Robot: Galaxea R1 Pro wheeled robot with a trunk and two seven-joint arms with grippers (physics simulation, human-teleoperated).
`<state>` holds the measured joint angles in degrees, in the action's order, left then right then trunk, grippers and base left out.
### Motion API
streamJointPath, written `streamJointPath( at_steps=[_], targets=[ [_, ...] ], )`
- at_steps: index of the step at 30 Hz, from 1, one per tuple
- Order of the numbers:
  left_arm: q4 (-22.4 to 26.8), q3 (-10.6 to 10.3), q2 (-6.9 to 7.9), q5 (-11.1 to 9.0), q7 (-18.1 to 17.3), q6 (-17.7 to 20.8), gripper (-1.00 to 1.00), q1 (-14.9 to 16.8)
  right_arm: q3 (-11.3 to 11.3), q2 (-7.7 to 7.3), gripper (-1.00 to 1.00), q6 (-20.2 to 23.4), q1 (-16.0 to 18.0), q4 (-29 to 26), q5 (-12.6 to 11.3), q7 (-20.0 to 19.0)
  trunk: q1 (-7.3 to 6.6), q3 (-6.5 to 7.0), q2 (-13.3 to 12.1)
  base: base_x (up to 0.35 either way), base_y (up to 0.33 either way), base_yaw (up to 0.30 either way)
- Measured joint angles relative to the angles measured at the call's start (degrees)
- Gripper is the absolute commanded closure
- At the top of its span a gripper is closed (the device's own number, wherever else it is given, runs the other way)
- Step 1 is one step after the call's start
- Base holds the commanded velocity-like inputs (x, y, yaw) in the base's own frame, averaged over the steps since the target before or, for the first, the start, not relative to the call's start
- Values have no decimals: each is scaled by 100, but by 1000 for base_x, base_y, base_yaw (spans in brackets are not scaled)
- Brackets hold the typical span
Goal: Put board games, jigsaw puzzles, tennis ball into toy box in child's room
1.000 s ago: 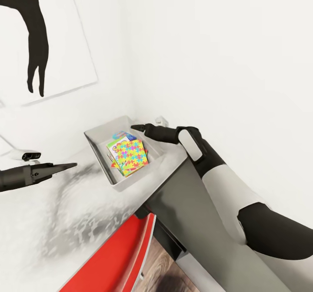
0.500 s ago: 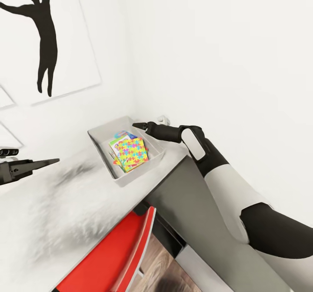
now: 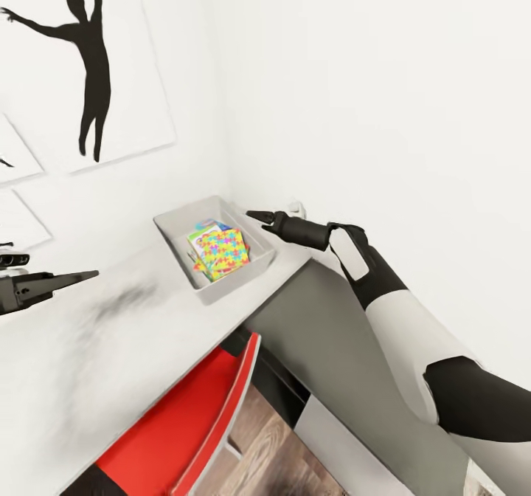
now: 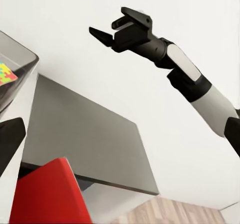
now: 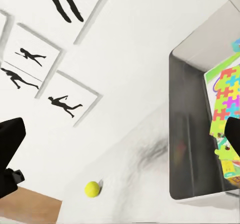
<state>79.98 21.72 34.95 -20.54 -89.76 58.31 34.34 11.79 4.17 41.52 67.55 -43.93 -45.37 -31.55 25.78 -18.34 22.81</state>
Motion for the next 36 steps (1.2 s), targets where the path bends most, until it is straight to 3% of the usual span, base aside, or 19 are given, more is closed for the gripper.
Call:
streamJointPath(
  at_steps=[7, 17, 24, 31, 36],
  targets=[
    [-191, 8, 1, 24, 7, -17, -100, -1, -250, -195, -100, 15, -450, -549, -11, -254, 0, 66, 0, -305, -2, 0],
    [-310, 109, 1, 74, 9, -21, -100, -12, -700, -272, -100, 175, -1202, -1383, -13, -340, -1, 161, 0, -275, -1, 0],
    [-358, 203, 1, 174, 9, -21, -100, -24, -1046, -522, -100, 251, -1883, -2082, -8, -686, -2, 227, 1, -168, -62, 0],
    [-802, 356, 5, 249, 6, -93, -100, -28, -1342, -716, -100, 256, -2492, -2415, -11, -1105, -3, 294, 1, -54, -123, 0],
    [-1233, 387, 62, 307, 1, -291, -100, -36, -1509, -757, -100, 231, -2911, -2705, -3, -1425, -3, 341, 1, -8, -186, 0]
  ],
)
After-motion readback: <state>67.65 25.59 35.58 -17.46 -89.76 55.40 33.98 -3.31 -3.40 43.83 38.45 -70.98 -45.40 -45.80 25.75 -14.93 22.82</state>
